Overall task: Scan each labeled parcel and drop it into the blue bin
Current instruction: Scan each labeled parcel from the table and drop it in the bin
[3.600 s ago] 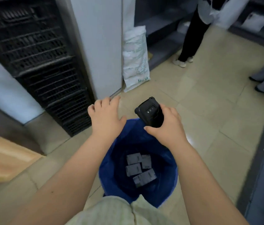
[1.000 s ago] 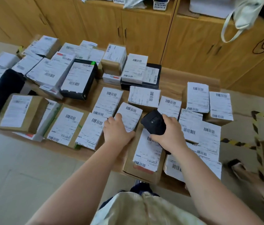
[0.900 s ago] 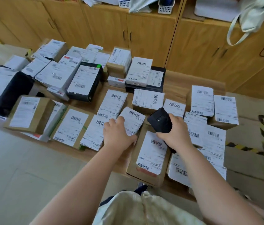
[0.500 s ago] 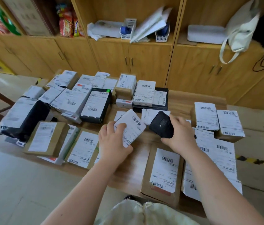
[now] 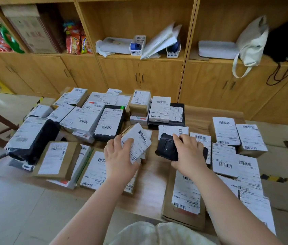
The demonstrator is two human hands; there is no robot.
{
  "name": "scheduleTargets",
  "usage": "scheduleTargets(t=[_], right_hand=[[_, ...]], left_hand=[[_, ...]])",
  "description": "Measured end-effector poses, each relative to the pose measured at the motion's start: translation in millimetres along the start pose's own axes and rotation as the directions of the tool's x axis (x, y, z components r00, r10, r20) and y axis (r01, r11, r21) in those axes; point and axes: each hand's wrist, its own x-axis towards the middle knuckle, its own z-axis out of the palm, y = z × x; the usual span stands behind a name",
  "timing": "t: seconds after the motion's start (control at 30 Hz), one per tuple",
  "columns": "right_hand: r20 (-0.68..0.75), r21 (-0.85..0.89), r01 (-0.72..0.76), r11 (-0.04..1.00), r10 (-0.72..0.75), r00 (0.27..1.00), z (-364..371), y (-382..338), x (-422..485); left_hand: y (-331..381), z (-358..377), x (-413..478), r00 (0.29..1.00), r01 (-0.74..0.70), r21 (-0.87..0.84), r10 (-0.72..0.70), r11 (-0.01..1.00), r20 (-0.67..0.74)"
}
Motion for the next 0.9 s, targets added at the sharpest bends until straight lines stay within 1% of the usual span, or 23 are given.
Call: scheduleTargets(t=[0.17,0.4,0.5,0.57,0.63,0.77,0.83,0.9], right_hand=[[0.001,-0.031,-0.006,1.000,0.006,1.000,2,-9,0],[0.009,-0.029,-0.059,0.998,0.060,0.998,4,-16,2],[0.023,-0.001,-0.082,0.997,0.082,0.996,6,-18,6],[0.042,0.064,-0.118,0.991,0.115,0.992,8,-20,9],[0.044,0.194,-0.176,0.965,0.171,0.984,9,-20,11],[0.000,0.472,-0.254,0.844,0.289,0.957,8,-20,10],[-0.027,0.534,-0.283,0.797,0.351,0.936,7,-13,3],[-0.063,0.543,-0.321,0.776,0.419,0.906,9,-3,-10]], left_hand=[[-6,-3,-1,0.997,0.002,0.035,-0.004,0.999,0.072],[-16,-1,2,0.999,0.000,0.010,-0.001,1.000,0.046],[-21,-1,4,1.000,-0.010,-0.001,0.010,1.000,0.029],[-23,-1,5,0.999,-0.030,-0.020,0.031,0.999,0.026],[-21,-2,6,0.998,-0.051,-0.038,0.053,0.998,0.043],[-10,-7,12,0.994,-0.074,-0.092,0.081,0.993,0.072],[1,-5,16,0.989,-0.092,-0.130,0.105,0.987,0.102],[14,-1,21,0.981,-0.134,-0.172,0.156,0.976,0.119]])
